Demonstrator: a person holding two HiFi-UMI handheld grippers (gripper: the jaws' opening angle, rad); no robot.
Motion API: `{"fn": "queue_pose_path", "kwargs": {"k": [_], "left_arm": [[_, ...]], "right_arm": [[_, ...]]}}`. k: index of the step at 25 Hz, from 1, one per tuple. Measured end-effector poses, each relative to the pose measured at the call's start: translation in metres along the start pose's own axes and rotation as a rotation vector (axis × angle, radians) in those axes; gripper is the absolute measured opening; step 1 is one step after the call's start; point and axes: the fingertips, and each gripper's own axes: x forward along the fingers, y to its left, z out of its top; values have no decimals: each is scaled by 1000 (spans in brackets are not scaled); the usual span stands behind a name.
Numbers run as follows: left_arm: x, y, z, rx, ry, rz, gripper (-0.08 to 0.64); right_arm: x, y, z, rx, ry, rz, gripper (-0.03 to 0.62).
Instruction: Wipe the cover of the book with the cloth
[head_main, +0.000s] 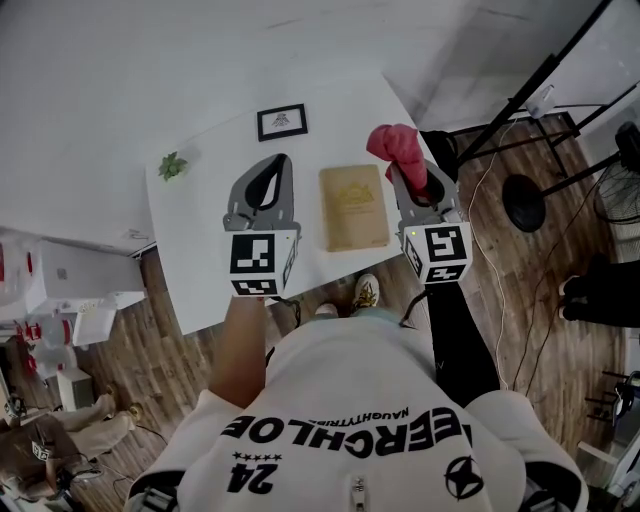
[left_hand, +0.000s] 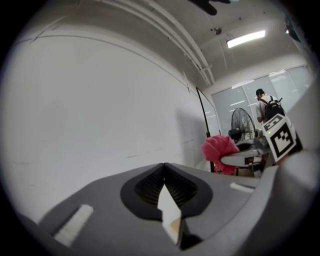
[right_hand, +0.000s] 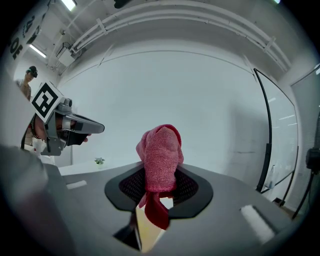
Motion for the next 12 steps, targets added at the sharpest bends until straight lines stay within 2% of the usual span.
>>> {"fn": "queue_pose_path", "kwargs": {"k": [12], "left_arm": [[-30, -1, 9, 18, -35, -35, 52]], "right_arm": [[-29, 19, 0, 3, 10, -48, 104]]}}
